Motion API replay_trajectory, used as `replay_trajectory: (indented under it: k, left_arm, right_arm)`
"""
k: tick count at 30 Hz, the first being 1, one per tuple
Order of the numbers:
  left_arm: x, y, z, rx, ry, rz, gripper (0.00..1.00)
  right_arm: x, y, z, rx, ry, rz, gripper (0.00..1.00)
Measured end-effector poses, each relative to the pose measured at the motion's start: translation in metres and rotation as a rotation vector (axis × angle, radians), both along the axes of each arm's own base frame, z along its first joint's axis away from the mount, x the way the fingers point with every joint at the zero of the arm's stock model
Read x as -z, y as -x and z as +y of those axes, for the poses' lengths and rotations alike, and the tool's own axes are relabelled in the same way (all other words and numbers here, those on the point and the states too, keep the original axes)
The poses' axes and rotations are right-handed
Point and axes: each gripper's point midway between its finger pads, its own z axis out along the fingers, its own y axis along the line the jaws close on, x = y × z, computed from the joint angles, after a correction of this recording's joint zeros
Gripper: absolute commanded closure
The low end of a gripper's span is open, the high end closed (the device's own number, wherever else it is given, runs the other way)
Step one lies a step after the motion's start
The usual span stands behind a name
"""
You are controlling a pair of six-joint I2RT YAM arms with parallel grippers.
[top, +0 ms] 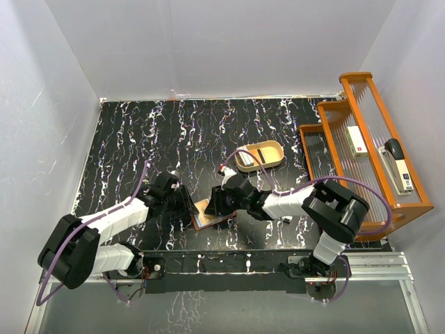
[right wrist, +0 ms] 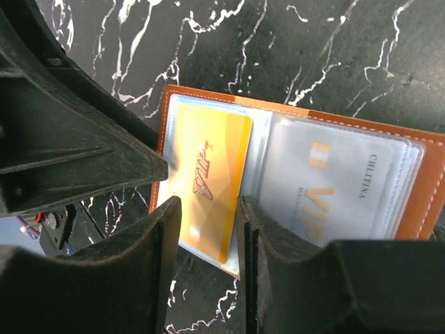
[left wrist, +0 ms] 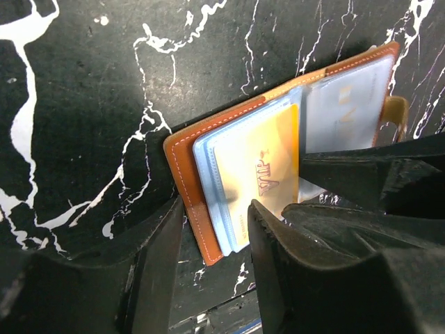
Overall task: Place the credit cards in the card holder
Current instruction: Insert the credit card into the card holder.
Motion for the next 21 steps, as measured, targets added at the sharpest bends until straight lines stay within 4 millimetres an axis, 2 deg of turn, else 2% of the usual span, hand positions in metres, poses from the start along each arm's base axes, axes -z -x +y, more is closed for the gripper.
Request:
replay_trajectory:
  k: [8, 15, 18, 21]
  left_arm:
    - [-0.001, -0.003, -0.003, 0.03, 0.006, -0.02, 0.59]
    - [-0.008, -0.009, 0.005, 0.015, -0.058, -0.021, 0.57]
    - [-0.019, -0.012, 0.007, 0.006, -0.068, -0.047, 0.56]
    - [-0.042, -0.019, 0.006, 0.012, -0.054, -0.11, 0.53]
  right_arm:
    - [0.003, 0.0, 0.0, -0.003, -0.009, 0.007, 0.69]
    - [0.0, 0.004, 0.0, -0.004, -0.003, 0.022, 0.54]
    - [-0.007, 0.002, -0.007, 0.009, 0.037, 0.008, 0.48]
    - [-0.021, -0.007, -0.014, 0.03, 0.076, -0.03, 0.44]
